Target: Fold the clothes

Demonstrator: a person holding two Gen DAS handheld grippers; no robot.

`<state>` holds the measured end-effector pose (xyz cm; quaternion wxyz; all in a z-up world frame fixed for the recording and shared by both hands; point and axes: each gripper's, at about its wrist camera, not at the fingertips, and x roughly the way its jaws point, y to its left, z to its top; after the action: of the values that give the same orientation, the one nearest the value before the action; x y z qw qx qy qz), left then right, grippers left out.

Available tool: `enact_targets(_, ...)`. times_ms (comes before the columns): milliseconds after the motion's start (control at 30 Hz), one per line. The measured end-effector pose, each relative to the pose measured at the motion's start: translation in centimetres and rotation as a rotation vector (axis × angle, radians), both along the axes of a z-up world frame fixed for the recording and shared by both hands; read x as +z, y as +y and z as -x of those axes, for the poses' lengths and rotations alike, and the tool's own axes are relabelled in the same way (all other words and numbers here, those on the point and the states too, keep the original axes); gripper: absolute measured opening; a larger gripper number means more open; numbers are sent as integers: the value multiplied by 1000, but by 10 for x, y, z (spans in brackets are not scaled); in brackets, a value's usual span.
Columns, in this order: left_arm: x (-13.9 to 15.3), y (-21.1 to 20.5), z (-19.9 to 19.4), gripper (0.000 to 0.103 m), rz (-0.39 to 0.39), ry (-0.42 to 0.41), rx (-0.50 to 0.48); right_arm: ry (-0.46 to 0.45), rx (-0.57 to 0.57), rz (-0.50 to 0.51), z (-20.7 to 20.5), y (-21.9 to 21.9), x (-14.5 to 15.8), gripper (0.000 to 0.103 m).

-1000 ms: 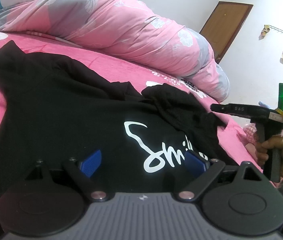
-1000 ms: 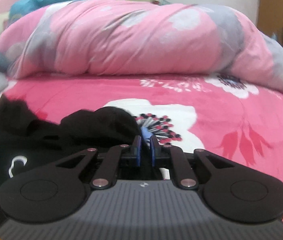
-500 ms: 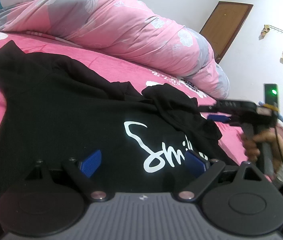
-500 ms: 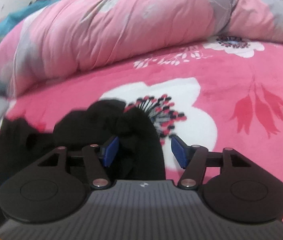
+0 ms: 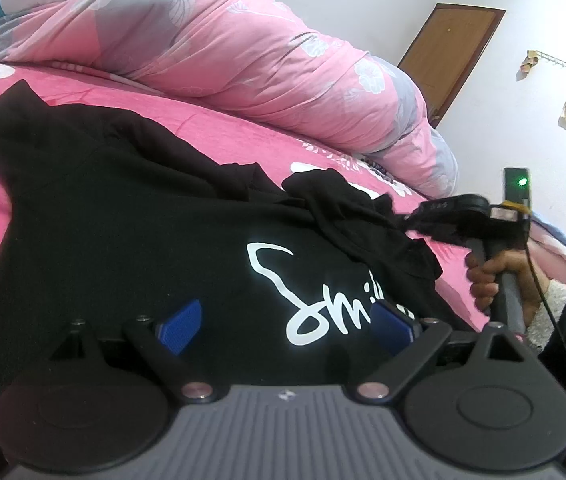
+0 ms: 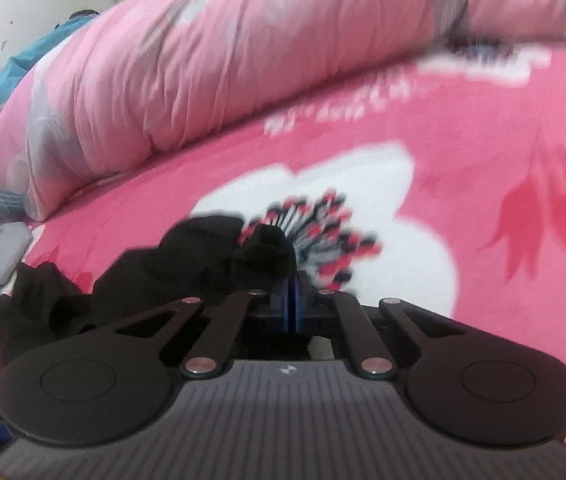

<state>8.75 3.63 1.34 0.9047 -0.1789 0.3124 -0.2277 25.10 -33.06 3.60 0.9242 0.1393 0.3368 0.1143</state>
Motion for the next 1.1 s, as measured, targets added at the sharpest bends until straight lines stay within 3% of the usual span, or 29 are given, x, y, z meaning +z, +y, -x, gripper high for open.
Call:
enact_targets(200,0,1,-1,93,4,1,-2,-117,-90,159,6,-33,57,1)
enact_targets(300,0,1,-1,93,4,2,-2,-119,-166,235,1,-61,74,1)
enact_targets(433,0,0,0,93,2,1,-3,-76,-250,326,-14,-93,76,1)
enact_targets(667,1,1,0,93,3,2,-6,50,-359,419,-37,-133,41,1)
enact_targets(933,1,1,0,93,4,2,-7,171,-481,435,-36,-165,1,1)
enact_targets(1100,1,1,0,94,5,2,-9,161,-503,494,-37,-162,-12,0)
